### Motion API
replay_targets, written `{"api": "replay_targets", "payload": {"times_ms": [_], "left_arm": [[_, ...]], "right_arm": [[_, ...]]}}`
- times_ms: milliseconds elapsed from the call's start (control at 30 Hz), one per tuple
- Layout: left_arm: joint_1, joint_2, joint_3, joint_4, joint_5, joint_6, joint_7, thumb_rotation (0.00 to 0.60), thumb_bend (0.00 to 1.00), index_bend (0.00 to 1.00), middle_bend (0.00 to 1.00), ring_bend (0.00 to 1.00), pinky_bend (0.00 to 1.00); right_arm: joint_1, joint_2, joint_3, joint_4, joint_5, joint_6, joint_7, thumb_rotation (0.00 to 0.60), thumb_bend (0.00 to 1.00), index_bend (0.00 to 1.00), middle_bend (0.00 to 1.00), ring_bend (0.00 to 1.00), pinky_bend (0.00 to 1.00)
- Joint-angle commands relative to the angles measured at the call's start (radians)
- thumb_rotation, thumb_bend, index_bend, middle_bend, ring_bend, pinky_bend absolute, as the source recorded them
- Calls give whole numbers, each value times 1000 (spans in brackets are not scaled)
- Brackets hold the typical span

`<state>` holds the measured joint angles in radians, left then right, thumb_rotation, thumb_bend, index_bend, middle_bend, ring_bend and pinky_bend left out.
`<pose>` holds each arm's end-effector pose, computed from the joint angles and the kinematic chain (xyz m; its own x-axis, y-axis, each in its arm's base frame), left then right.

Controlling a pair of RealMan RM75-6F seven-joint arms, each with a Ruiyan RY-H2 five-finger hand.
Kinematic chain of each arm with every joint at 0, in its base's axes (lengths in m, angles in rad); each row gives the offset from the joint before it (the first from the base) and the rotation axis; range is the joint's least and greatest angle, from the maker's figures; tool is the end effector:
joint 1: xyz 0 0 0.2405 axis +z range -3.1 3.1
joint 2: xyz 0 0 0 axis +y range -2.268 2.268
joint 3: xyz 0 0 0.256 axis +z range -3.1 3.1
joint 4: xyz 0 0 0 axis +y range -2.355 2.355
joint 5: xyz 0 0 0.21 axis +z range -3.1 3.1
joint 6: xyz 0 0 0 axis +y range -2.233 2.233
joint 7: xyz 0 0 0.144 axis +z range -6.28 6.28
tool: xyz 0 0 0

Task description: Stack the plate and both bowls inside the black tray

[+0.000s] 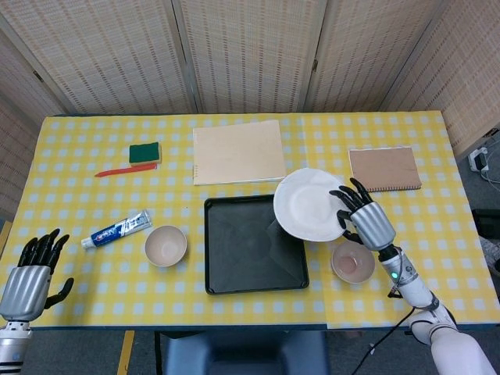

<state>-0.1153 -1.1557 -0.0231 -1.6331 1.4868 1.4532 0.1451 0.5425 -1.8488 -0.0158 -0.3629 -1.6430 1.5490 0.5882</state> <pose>-0.3034 0.1838 0.1380 0.4757 0.0505 0.8782 0.8796 -0.0334 -0.4745 -0.2779 -0.3336 0.0323 0.3251 0.1132 0.9389 -0.7765 -0.5348 0.3333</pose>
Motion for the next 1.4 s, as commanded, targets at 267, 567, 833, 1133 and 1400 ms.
{"api": "replay_targets", "payload": {"times_ms": [267,567,833,1133,1400], "left_arm": [[16,22,2,-14,19,33,-30,600,397,0,15,0,0],[29,43,6,-20,34,52,-65,600,398,0,15,0,0],[35,53,10,-22,50,63,-86,600,397,0,8,0,0],[41,61,12,-23,62,72,-99,600,398,0,7,0,0],[42,62,11,-23,62,70,-106,600,397,0,7,0,0]], "right_arm": [[71,25,-61,-249,-102,-4,-142,600,398,756,238,160,18],[139,-1,-37,-363,-76,-180,-225,600,398,756,234,157,18],[169,-7,-16,-439,-40,-300,-296,600,398,753,209,129,18],[186,23,-3,-546,-15,-381,-389,600,398,551,80,58,5],[204,106,20,-704,60,-528,-537,600,398,223,0,0,0]]}}
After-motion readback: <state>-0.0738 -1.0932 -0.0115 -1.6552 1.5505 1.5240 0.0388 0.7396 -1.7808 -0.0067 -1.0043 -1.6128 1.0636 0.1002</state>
